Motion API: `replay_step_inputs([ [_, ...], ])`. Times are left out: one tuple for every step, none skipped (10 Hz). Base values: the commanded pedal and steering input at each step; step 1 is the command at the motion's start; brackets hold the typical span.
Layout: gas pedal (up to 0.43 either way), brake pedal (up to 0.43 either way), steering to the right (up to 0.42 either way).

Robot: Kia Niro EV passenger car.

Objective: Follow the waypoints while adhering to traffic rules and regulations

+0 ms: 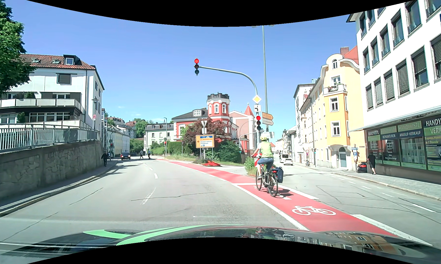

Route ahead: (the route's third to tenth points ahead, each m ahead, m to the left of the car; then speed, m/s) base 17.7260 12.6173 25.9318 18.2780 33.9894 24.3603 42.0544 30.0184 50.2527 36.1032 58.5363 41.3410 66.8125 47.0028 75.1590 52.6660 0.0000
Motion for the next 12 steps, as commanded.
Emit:
replay_step_inputs([
  [0.0, 0.256, -0.011],
  [0.0, 0.262, -0.012],
  [0.0, 0.262, -0.012],
  [0.0, 0.262, -0.012],
  [0.0, 0.262, -0.011],
  [0.0, 0.262, -0.012],
  [0.0, 0.262, -0.012],
  [0.0, 0.256, -0.012],
  [0.0, 0.262, -0.011],
  [0.0, 0.262, -0.012],
  [0.0, 0.256, -0.012],
  [0.0, 0.262, -0.012],
])
